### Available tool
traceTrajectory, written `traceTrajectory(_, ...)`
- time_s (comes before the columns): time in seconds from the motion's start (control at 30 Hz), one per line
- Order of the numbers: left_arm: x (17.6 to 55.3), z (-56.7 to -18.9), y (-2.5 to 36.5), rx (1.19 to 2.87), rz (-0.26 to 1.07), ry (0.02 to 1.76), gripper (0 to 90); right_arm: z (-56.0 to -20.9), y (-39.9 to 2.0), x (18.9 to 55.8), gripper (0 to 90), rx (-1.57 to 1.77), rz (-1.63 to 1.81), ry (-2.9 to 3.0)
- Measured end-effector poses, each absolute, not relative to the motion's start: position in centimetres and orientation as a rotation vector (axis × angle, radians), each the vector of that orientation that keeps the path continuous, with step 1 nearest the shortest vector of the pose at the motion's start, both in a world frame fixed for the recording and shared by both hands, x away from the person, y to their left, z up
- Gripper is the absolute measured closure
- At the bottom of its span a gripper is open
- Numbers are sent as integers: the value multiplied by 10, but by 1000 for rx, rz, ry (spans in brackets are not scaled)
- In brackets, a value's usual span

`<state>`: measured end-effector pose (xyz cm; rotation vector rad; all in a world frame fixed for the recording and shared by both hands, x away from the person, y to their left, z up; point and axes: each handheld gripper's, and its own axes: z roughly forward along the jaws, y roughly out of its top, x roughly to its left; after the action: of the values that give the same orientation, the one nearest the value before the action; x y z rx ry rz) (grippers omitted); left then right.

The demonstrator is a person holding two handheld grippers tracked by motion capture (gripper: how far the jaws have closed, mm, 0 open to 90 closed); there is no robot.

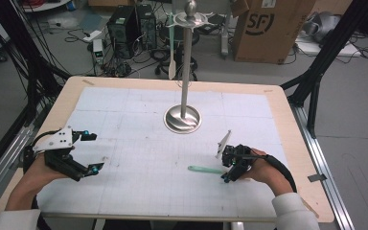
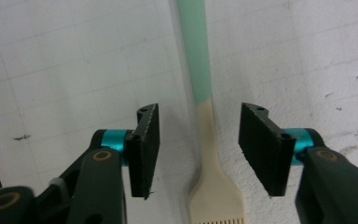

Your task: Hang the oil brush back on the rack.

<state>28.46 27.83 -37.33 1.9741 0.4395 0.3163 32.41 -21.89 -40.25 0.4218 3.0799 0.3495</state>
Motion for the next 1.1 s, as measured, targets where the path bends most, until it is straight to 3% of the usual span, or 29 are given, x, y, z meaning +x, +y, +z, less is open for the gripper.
traceTrajectory(0.5, 285, -373, 278, 1976, 317, 440, 16, -409, -214, 326, 701, 419, 249, 3098)
traceTrajectory(1.1, 284, -373, 278, 1982, 318, 431, 16, -409, -201, 326, 817, 343, 123, 3125)
